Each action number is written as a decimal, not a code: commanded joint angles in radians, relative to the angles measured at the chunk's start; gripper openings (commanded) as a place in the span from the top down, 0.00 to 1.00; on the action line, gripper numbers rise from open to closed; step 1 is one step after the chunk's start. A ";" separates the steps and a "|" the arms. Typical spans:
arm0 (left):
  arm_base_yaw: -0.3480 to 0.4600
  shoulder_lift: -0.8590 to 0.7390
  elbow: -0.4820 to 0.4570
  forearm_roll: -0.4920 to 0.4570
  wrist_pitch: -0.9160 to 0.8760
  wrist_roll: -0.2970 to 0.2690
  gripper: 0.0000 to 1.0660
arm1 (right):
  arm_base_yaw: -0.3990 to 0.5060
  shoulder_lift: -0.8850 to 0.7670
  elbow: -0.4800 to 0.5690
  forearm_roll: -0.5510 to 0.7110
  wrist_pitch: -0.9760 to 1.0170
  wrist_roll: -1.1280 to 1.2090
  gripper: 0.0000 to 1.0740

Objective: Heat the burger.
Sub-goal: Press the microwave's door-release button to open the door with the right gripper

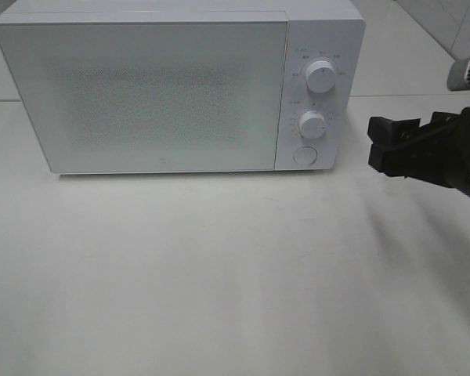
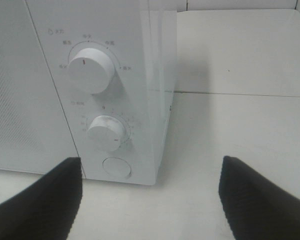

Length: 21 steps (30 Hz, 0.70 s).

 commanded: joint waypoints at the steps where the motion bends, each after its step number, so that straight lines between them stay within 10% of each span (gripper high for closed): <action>1: -0.003 -0.023 0.003 -0.011 -0.005 -0.003 0.06 | 0.102 0.064 0.010 0.118 -0.117 -0.070 0.30; 21: -0.003 -0.023 0.003 -0.011 -0.005 -0.003 0.06 | 0.416 0.306 0.009 0.483 -0.300 -0.053 0.30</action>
